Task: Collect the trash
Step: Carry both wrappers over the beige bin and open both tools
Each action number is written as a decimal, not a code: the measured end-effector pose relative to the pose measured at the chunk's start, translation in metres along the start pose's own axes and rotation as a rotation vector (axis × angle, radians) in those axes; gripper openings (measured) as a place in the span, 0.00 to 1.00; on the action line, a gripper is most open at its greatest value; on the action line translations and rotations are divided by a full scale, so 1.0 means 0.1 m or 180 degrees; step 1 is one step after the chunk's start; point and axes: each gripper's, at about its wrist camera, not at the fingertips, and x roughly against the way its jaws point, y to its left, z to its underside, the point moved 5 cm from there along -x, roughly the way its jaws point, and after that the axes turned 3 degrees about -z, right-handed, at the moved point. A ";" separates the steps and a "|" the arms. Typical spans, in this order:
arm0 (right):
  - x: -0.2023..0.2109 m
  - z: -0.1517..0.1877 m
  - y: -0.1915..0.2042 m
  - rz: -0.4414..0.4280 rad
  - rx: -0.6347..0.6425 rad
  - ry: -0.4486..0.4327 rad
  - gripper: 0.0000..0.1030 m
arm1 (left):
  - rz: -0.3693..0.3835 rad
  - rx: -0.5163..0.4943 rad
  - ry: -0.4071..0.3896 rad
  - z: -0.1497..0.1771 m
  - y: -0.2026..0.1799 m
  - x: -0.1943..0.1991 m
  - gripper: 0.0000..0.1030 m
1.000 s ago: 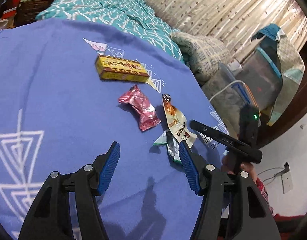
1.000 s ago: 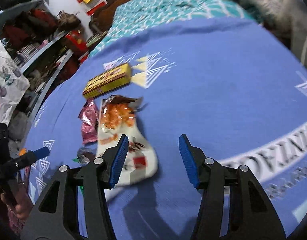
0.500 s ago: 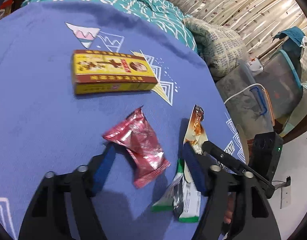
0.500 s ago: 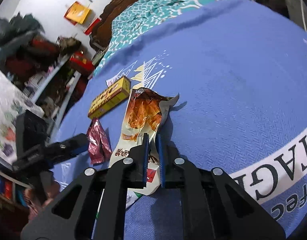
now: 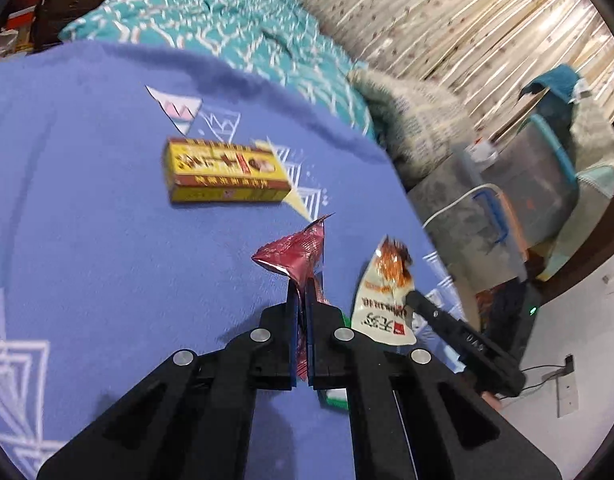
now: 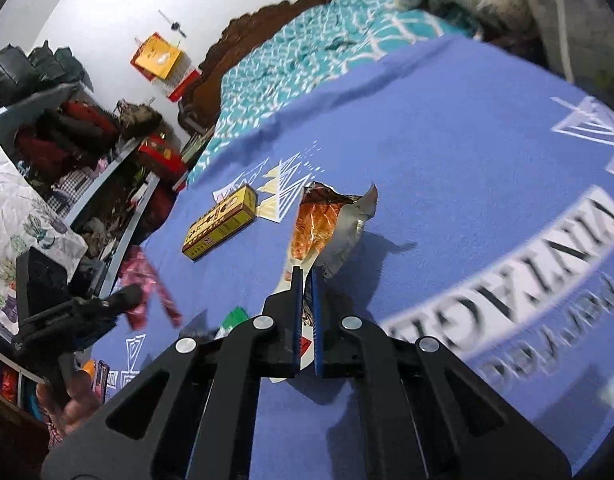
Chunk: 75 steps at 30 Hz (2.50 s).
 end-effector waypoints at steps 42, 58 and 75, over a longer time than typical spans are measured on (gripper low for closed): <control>1.09 0.67 -0.47 0.0237 -0.0274 -0.0135 0.68 | 0.0703 -0.0576 0.0609 0.78 -1.08 -0.28 0.03; 1.15 0.43 -0.61 0.0339 -0.0100 -0.0179 0.07 | 0.0591 -0.0904 0.0893 0.83 -1.57 -0.79 0.03; 2.77 -0.57 -2.55 0.1449 -0.0695 -0.1132 0.07 | 0.0900 -0.1988 0.1266 0.70 -4.04 -2.40 0.03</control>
